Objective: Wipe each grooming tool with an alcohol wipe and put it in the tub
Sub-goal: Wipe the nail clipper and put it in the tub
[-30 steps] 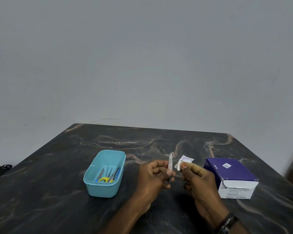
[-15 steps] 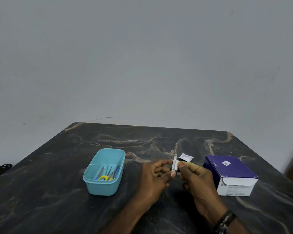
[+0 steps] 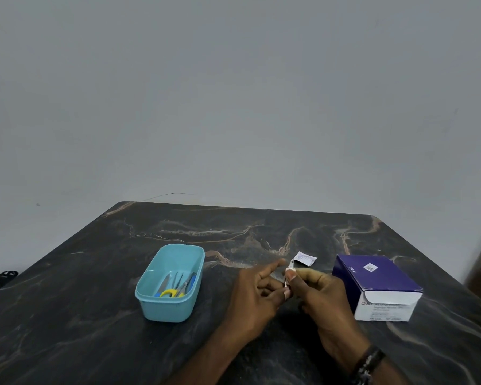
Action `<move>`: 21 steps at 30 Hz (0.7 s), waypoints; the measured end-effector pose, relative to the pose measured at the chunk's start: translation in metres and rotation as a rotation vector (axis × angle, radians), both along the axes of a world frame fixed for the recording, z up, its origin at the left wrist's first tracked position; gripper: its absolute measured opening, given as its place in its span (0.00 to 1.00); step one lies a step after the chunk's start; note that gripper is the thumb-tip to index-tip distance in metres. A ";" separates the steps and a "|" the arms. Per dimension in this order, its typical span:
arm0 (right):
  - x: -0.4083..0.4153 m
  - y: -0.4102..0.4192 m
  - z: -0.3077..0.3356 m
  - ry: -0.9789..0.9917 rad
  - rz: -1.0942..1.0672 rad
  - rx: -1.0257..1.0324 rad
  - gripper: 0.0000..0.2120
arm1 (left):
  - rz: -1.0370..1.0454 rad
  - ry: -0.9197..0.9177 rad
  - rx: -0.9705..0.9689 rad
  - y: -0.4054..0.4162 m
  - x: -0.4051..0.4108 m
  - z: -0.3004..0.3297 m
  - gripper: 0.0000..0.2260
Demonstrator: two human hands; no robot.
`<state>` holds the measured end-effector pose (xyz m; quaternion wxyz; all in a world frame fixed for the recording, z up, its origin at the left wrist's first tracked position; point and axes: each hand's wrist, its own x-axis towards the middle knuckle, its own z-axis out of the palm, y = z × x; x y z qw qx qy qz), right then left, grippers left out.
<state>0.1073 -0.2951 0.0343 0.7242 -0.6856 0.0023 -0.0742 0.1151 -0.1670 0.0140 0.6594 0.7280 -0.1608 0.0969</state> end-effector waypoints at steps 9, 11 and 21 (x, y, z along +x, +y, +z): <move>-0.001 0.000 0.002 0.041 0.058 0.002 0.06 | 0.045 0.009 -0.017 0.002 0.004 0.000 0.29; -0.001 0.000 0.002 0.048 0.060 0.008 0.06 | 0.038 0.024 -0.018 0.002 0.004 0.000 0.29; -0.003 -0.003 0.005 0.051 0.034 0.087 0.10 | -0.036 0.035 -0.011 -0.001 0.001 0.000 0.29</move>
